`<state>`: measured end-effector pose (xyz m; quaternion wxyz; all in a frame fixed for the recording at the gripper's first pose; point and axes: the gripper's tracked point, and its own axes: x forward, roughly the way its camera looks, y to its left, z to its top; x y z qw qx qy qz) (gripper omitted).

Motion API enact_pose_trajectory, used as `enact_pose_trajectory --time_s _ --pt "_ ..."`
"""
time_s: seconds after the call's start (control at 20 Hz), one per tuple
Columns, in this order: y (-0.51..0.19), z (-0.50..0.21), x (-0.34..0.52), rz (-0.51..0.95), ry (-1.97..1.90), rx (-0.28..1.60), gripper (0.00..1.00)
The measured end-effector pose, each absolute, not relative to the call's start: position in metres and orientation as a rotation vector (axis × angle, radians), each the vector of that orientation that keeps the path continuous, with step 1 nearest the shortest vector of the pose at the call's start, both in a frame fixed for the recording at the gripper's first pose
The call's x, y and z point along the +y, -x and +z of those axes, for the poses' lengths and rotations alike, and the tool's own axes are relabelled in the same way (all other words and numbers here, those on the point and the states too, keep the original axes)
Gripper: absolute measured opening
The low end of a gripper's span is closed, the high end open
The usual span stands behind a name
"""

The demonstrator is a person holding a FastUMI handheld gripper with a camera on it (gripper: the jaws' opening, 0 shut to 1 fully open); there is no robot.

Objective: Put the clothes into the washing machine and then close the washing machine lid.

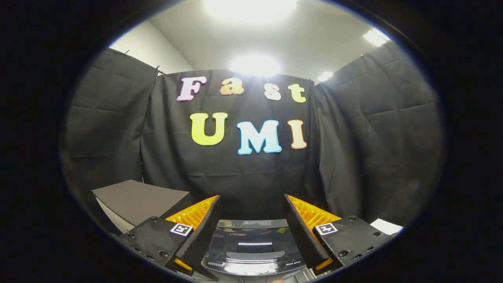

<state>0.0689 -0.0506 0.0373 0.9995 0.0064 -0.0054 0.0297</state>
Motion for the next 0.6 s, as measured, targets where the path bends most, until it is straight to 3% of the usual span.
enact_pose_trajectory --time_s 0.6 --pt "-0.040 0.050 -0.049 0.067 -0.033 -0.039 0.97"
